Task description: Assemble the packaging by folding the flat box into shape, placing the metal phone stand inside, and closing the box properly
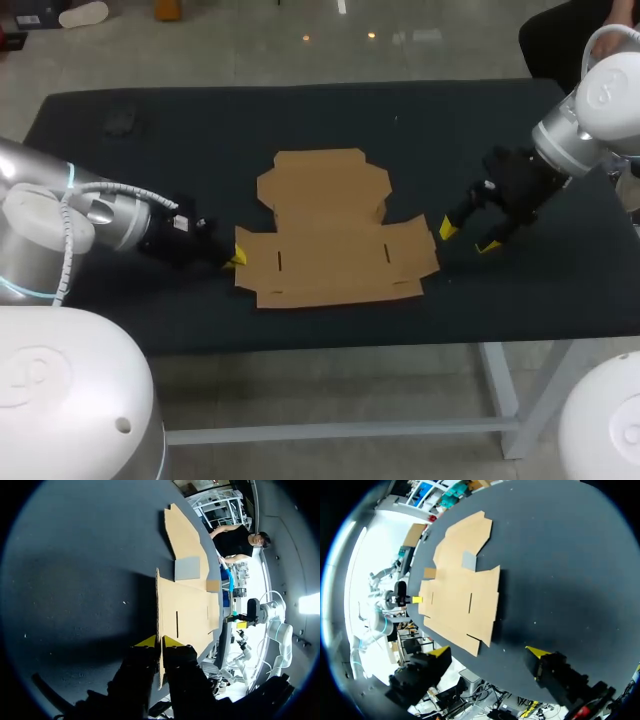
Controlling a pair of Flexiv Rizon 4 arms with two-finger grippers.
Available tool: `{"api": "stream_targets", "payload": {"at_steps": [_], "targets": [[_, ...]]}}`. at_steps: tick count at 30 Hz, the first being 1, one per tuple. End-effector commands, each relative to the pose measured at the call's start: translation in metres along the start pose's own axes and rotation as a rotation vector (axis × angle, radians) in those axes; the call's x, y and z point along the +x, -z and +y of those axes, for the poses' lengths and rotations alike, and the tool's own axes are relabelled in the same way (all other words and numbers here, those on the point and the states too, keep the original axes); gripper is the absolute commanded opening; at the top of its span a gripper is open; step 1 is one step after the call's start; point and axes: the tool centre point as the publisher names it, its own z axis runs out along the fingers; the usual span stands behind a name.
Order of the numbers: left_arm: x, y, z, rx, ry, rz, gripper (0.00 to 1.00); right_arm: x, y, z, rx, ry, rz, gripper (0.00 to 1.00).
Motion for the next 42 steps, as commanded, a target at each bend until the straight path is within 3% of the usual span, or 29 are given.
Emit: {"api": "stream_targets", "payload": {"at_steps": [1, 8, 17, 25, 26, 28, 29, 33, 35, 36, 38, 39, 42], "targets": [[0.002, 0.003, -0.001, 0.002, 0.002, -0.011, 1.00, -0.001, 0.001, 0.000, 0.003, 0.002, 0.004, 1.00], [0.010, 0.026, 0.005, 0.045, -0.001, -0.066, 1.00, -0.001, 0.001, 0.000, 0.003, 0.002, 0.004, 1.00], [0.030, 0.056, 0.028, 0.059, -0.016, -0.181, 1.00, -0.001, 0.001, 0.000, 0.003, 0.002, 0.004, 1.00], [0.041, 0.065, 0.044, 0.067, -0.049, -0.210, 1.00, -0.001, 0.001, 0.000, 0.003, 0.002, 0.004, 1.00], [0.042, 0.066, 0.046, 0.067, -0.049, -0.211, 0.85, -0.001, 0.001, 0.000, 0.003, 0.002, 0.004, 1.00], [0.043, 0.068, 0.049, 0.069, -0.053, -0.216, 0.38, -0.001, 0.001, 0.000, 0.003, 0.002, 0.004, 1.00], [0.043, 0.068, 0.050, 0.070, -0.054, -0.217, 0.00, -0.001, 0.001, 0.000, 0.003, 0.002, 0.004, 1.00], [0.045, 0.071, 0.056, 0.070, -0.060, -0.220, 0.00, 0.000, 0.001, -0.005, -0.008, -0.005, -0.003, 1.00], [0.046, 0.071, 0.059, 0.067, -0.063, -0.223, 0.00, 0.002, 0.001, -0.008, -0.022, -0.013, -0.010, 0.49], [0.046, 0.072, 0.060, 0.064, -0.065, -0.224, 0.00, 0.003, 0.001, -0.010, -0.025, -0.013, -0.012, 0.45], [0.046, 0.072, 0.063, 0.059, -0.066, -0.226, 0.00, 0.003, 0.001, -0.013, -0.033, -0.011, -0.010, 0.20], [0.047, 0.072, 0.064, 0.057, -0.066, -0.226, 0.00, 0.004, 0.001, -0.016, -0.043, -0.017, -0.015, 0.00], [0.048, 0.073, 0.069, 0.051, -0.069, -0.227, 0.00, 0.006, 0.000, -0.023, -0.063, -0.017, -0.020, 0.00]]}}
